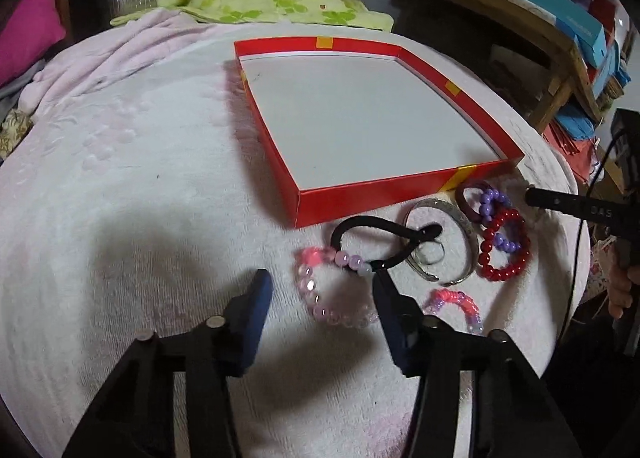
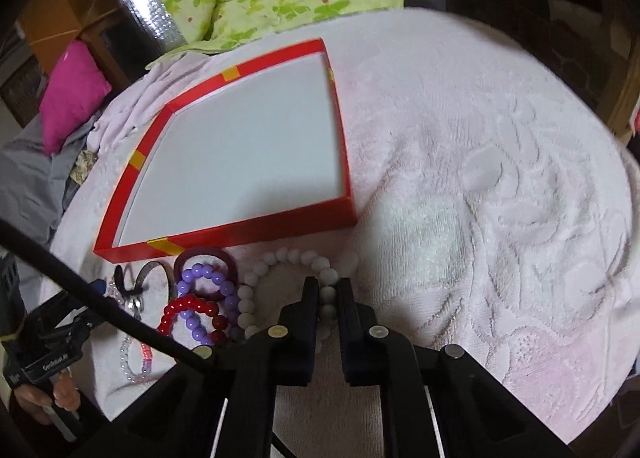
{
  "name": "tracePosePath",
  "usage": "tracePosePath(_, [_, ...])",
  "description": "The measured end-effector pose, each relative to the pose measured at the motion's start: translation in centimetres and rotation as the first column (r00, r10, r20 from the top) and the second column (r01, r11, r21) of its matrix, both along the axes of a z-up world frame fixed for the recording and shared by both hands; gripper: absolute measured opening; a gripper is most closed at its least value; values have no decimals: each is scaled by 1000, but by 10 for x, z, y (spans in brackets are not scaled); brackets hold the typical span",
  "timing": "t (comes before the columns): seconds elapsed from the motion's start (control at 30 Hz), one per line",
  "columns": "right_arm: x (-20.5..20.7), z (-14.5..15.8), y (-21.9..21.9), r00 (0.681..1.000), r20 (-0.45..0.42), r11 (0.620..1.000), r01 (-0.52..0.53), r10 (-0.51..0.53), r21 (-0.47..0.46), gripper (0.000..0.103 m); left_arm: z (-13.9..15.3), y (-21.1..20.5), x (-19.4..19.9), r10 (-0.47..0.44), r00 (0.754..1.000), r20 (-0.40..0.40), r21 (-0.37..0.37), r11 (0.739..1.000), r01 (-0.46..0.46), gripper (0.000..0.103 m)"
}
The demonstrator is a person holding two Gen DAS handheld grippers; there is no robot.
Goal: Organize jewelry
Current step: 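Grasp the pink-white bead bracelet with the left tool while the right tool grasps the white pearl bracelet, then carry both bracelets over the red tray and open both tools to release them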
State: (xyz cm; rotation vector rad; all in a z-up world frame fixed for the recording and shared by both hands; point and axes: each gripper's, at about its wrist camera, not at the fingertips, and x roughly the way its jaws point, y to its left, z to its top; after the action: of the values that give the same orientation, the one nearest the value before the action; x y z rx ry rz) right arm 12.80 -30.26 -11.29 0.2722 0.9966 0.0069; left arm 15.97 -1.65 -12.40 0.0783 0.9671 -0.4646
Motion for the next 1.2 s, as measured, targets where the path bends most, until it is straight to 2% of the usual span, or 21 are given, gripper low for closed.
tracePosePath(0.03, [-3,3,1,1000,17,1000,-5,5,-5,10,0,0,0,0,1000,4,1,1000,0,41])
tracePosePath(0.1, [-6,7,1,999,37,1000,-1,1,7,10,1,4,1,8,1000,6,-8,1000,-8,18])
tracePosePath(0.17, [-14,11,-2,998,57,1000,3,-4,30,10,0,6,2,14,1000,3,-17,1000,-14,10])
tracePosePath(0.47, [-35,32,-13,985,175,991,-16,-8,134,10,12,13,-9,8,998,60,-61,998,-5,7])
tracePosePath(0.87, [-40,54,-9,954,297,982,-24,-34,190,10,43,40,-22,73,982,172,-139,989,-49,7])
tracePosePath(1.03, [-28,65,-1,939,345,978,-62,-11,198,10,62,31,-18,45,974,220,-152,988,-11,7])
tracePosePath(1.2, [1,67,8,939,343,972,-82,1,221,10,88,4,9,30,971,238,-198,980,18,7])
